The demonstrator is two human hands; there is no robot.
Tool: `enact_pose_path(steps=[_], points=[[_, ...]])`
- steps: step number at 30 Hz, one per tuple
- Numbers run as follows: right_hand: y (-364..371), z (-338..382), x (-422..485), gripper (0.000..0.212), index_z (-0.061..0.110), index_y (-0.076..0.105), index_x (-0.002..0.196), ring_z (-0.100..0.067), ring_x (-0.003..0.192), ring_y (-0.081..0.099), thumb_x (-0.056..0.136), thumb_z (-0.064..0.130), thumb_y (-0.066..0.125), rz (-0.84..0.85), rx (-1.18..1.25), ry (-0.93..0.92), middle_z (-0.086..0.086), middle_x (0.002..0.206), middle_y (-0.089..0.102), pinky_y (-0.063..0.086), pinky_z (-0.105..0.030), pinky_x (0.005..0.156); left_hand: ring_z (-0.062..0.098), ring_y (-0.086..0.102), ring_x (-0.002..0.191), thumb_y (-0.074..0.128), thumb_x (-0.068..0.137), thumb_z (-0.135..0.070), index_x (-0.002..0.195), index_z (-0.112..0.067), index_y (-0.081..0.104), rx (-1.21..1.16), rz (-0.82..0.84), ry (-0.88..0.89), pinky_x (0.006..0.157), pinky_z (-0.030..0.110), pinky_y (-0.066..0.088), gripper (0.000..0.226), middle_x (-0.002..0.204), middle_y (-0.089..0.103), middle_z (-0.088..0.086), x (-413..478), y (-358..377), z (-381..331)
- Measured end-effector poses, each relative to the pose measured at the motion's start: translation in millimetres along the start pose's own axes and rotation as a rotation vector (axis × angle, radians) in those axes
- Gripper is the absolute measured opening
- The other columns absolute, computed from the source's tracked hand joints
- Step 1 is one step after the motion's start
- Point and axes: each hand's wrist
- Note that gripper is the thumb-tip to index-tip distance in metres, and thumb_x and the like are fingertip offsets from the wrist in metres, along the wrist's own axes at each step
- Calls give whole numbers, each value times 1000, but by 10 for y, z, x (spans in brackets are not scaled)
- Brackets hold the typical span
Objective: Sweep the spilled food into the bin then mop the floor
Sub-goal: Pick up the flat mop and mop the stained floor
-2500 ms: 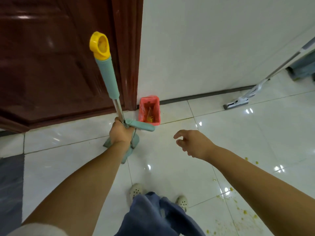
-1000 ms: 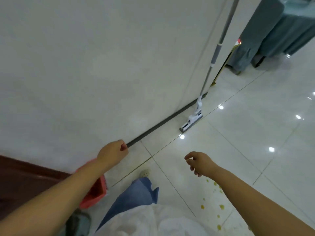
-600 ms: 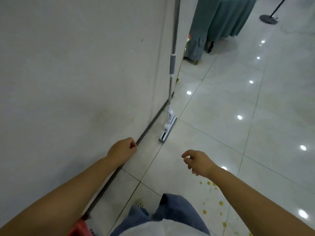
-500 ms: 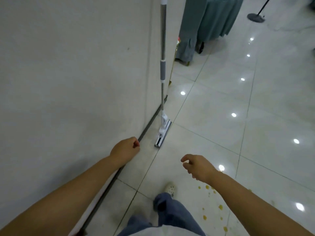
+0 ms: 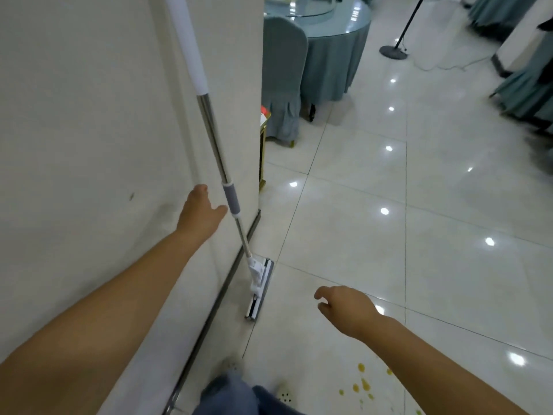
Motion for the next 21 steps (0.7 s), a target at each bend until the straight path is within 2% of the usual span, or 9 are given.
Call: enact_pose_path(steps=[2, 4, 7, 10, 13, 15, 17, 21], points=[[-139, -39, 116, 37, 25, 48, 135, -21, 108, 60, 101, 32, 35, -20, -37, 21, -1, 122, 62, 45, -29, 85, 29, 48, 123, 68, 83, -28, 142, -5, 29, -77, -32, -55, 100, 39, 44, 75, 141, 42, 13, 380, -3, -108], [-257, -67, 196, 37, 24, 47, 136, -22, 108, 61, 101, 31, 34, -49, -86, 51, -1, 124, 61, 46, -29, 83, 28, 44, 128, 70, 82, -28, 143, -5, 26, -164, -43, -78, 105, 37, 39, 79, 145, 38, 11, 660, 21, -256], [-377, -75, 228, 38, 21, 47, 135, -24, 104, 62, 101, 29, 33, -85, -108, 139, -2, 122, 61, 44, -29, 76, 28, 54, 118, 70, 82, -27, 133, -5, 38, -325, -8, -61, 100, 36, 44, 65, 132, 52, 11, 973, 92, -439], [-470, -70, 218, 38, 21, 47, 135, -25, 102, 62, 101, 28, 33, -116, -80, 224, -3, 120, 62, 38, -28, 69, 29, 61, 108, 65, 85, -27, 116, -6, 52, -446, 35, -70, 94, 37, 48, 39, 115, 64, 11, 1169, 173, -599], [-577, -40, 193, 38, 22, 47, 135, -24, 101, 62, 101, 29, 33, -163, -45, 296, -2, 120, 61, 37, -28, 69, 26, 61, 90, 61, 88, -22, 88, -12, 56, -463, 274, 66, 78, 32, 46, 12, 88, 64, 9, 1116, 427, -867], [-671, -8, 157, 38, 24, 48, 135, -22, 102, 62, 101, 31, 33, -210, 0, 366, 0, 121, 61, 39, -28, 71, 22, 57, 83, 63, 87, -19, 75, -18, 52, -438, 511, 174, 79, 34, 46, 17, 80, 59, 7, 935, 686, -1072], [-755, 11, 74, 37, 26, 47, 135, -21, 104, 62, 101, 32, 33, -265, 60, 450, 2, 123, 61, 42, -28, 75, 20, 55, 77, 65, 86, -19, 71, -21, 48, -361, 700, 311, 77, 37, 47, 22, 77, 56, 6, 662, 960, -1253], [-809, 21, -352, 37, 30, 49, 135, -21, 103, 62, 102, 33, 33, -384, 114, 644, 4, 123, 61, 44, -29, 78, 16, 43, 64, 59, 90, -26, 74, -19, 40, -256, 907, 531, 62, 32, 37, 26, 70, 46, 4, -19, 1450, -1475]])
Point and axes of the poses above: each hand's wrist, its own x-axis towards the middle knuckle, its own y-axis out of the palm, z = x × y
